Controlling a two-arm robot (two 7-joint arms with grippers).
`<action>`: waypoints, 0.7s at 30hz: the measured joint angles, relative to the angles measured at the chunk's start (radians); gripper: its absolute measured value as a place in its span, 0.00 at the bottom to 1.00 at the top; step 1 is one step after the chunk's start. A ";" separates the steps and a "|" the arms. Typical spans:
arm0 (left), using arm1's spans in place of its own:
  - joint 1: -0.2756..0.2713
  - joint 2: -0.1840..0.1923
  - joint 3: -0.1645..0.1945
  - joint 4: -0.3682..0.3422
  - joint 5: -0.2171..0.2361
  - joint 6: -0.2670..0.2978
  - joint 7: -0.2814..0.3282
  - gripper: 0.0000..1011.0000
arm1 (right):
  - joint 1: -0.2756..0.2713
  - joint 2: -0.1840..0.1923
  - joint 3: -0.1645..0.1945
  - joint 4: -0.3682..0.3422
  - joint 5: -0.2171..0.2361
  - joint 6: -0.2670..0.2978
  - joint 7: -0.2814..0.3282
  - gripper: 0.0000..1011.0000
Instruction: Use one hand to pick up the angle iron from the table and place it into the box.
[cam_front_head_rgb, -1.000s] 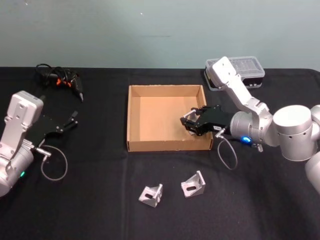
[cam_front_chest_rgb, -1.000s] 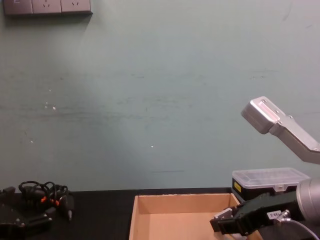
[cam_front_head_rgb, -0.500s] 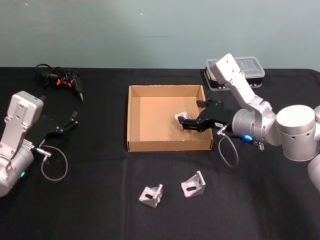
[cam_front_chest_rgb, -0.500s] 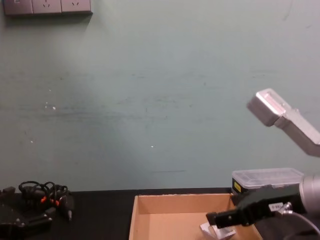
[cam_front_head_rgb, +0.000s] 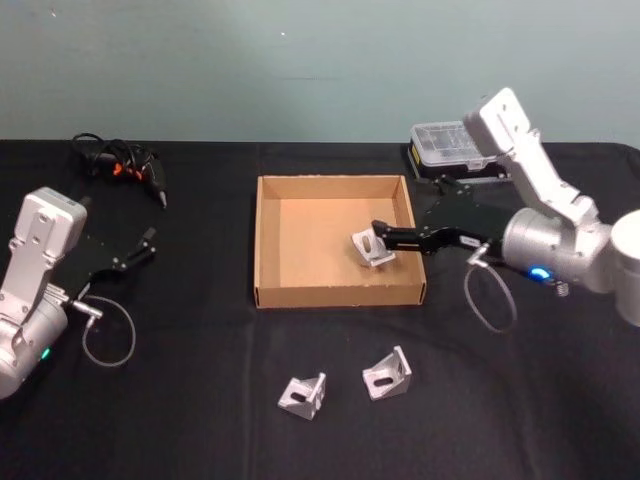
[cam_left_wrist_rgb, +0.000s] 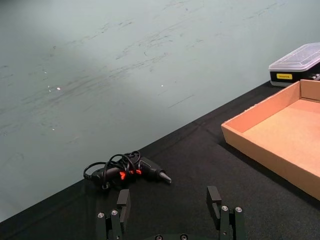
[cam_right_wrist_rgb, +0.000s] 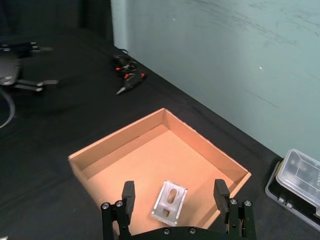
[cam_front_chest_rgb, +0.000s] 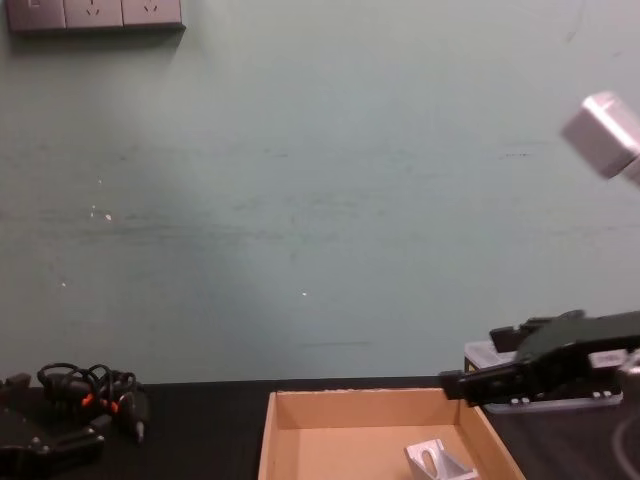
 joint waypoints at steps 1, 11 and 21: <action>0.000 0.000 0.000 0.000 0.000 0.000 0.000 0.99 | -0.005 0.012 0.002 -0.013 0.005 0.001 0.009 0.99; 0.000 0.000 0.000 0.000 0.000 0.000 0.000 0.99 | -0.028 0.206 0.004 -0.141 0.065 -0.006 0.198 0.99; 0.000 0.000 0.000 0.000 0.000 0.000 0.000 0.99 | 0.054 0.336 -0.081 -0.170 0.056 -0.029 0.412 0.99</action>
